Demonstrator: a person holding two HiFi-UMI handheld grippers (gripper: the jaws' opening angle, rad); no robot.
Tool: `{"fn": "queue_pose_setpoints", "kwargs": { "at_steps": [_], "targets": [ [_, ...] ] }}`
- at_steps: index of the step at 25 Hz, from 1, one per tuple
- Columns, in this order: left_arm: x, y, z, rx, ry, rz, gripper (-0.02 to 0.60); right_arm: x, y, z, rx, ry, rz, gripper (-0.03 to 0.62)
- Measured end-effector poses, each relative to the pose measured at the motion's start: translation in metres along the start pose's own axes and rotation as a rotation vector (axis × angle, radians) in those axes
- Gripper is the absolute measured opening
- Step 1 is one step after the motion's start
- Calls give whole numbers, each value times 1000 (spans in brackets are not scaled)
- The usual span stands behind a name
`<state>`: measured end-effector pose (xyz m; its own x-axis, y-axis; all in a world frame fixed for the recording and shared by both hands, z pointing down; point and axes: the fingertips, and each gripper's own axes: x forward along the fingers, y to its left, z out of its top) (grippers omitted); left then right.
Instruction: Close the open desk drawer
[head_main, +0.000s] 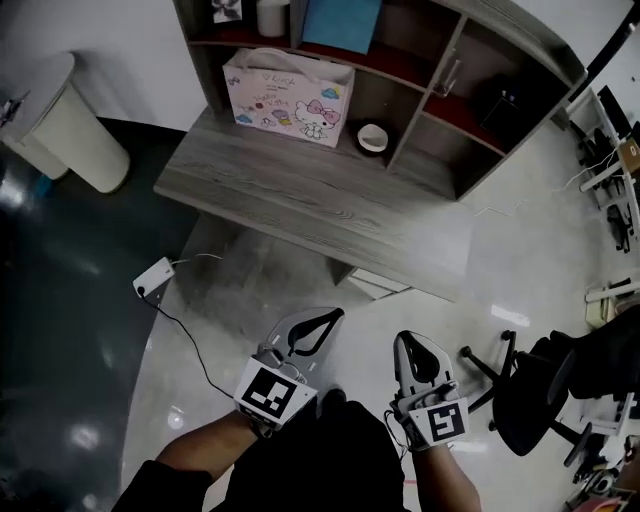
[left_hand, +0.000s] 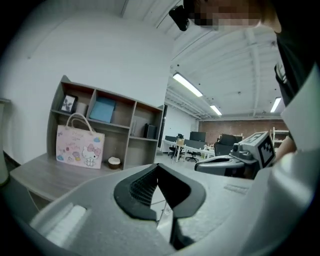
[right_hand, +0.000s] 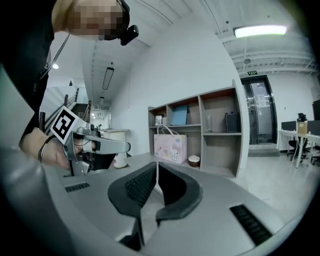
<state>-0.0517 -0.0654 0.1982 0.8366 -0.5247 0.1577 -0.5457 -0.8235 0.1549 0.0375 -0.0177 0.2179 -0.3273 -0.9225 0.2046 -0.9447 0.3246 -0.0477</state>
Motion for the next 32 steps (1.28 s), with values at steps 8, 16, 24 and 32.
{"fn": "queue_pose_setpoints", "kwargs": {
  "at_steps": [8,16,24,32],
  "targets": [
    [-68,-50,52,30,-80,83,8,-78,33,51,-3,-72,71,15],
    [-123,-197,52,81,-103,102,8,-209,73,73,-1,-182,165,15],
    [-177,-301,72,100,-130,91,8,-308,110,87,26,-225,223,12],
    [-212,-325,80,116,-106,106,8,-345,128,96,46,-216,238,12]
  ]
}}
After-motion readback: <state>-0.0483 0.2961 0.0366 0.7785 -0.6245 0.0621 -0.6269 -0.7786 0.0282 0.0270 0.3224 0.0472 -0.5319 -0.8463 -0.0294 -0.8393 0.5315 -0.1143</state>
